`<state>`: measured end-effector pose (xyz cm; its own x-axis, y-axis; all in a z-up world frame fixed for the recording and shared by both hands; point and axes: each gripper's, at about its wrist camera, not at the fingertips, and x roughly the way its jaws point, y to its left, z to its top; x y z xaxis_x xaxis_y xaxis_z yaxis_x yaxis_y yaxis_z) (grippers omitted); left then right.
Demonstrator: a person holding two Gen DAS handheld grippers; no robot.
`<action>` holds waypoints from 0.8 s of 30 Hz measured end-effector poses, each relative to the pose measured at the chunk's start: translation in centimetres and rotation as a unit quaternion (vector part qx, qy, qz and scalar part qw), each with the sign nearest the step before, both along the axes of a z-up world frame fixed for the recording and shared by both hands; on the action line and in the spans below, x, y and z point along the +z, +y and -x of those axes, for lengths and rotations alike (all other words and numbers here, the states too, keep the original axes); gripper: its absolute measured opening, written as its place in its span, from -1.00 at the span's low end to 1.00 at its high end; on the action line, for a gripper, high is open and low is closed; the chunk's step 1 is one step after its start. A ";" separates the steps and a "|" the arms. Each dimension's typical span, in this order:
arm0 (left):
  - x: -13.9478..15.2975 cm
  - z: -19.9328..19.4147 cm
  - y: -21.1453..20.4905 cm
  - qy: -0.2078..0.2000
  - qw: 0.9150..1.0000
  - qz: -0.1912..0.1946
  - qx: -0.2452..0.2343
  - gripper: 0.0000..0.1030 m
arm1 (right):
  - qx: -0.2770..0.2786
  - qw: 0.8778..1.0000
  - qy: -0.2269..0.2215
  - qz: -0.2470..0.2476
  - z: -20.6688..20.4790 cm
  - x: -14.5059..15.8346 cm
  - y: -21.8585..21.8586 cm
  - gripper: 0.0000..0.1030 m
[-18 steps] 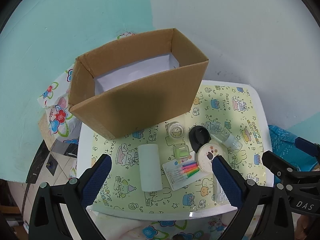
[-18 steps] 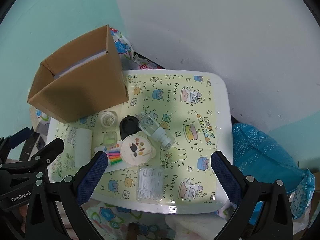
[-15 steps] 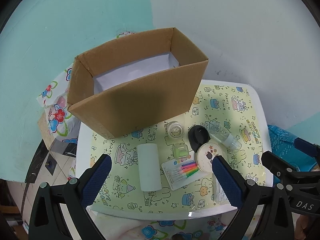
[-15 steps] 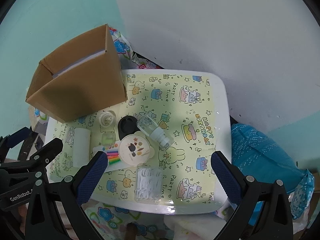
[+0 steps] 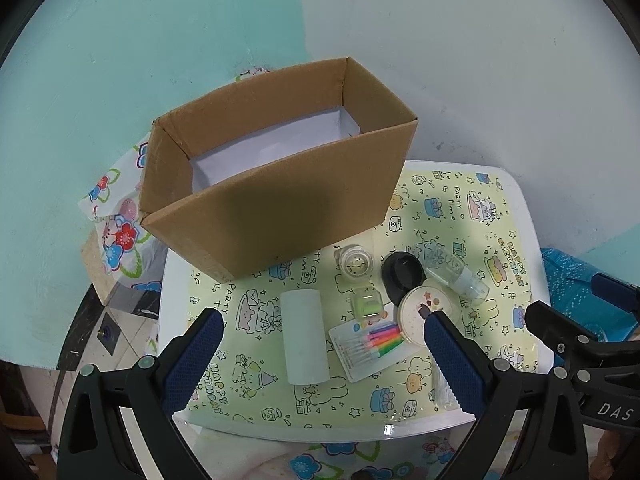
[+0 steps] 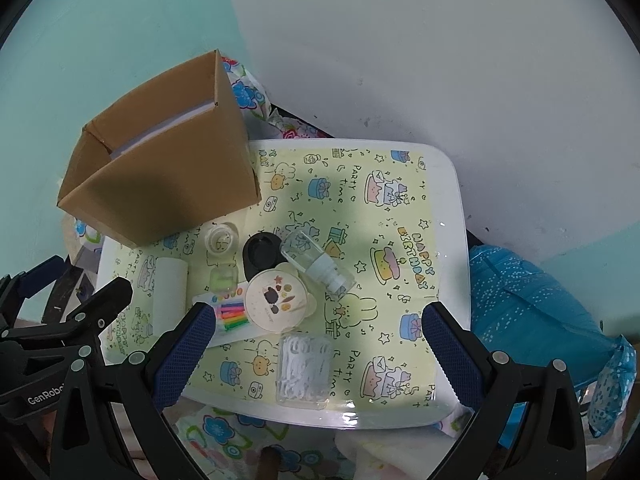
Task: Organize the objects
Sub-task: 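Move the right tool toward the floss box while the left tool approaches the white roll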
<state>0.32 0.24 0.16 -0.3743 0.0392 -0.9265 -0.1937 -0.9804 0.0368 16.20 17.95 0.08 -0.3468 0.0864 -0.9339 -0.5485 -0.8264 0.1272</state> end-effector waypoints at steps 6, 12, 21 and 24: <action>-0.2 -0.1 -0.1 -0.003 1.000 -0.011 -0.001 0.97 | 0.000 1.000 0.012 0.001 -0.3 -0.1 -0.3 1.00; -0.7 -0.6 -0.9 0.000 1.000 -0.012 0.001 0.95 | 0.006 1.000 0.012 0.012 -0.4 -1.3 -1.1 1.00; -2.8 -1.5 -1.3 -0.021 0.999 -0.025 0.000 0.90 | 0.005 1.000 0.014 0.028 -1.2 -3.3 -1.9 1.00; -3.4 -1.9 -1.3 -0.018 1.000 -0.022 -0.004 0.90 | 0.007 1.000 0.012 0.022 -1.4 -3.8 -2.1 1.00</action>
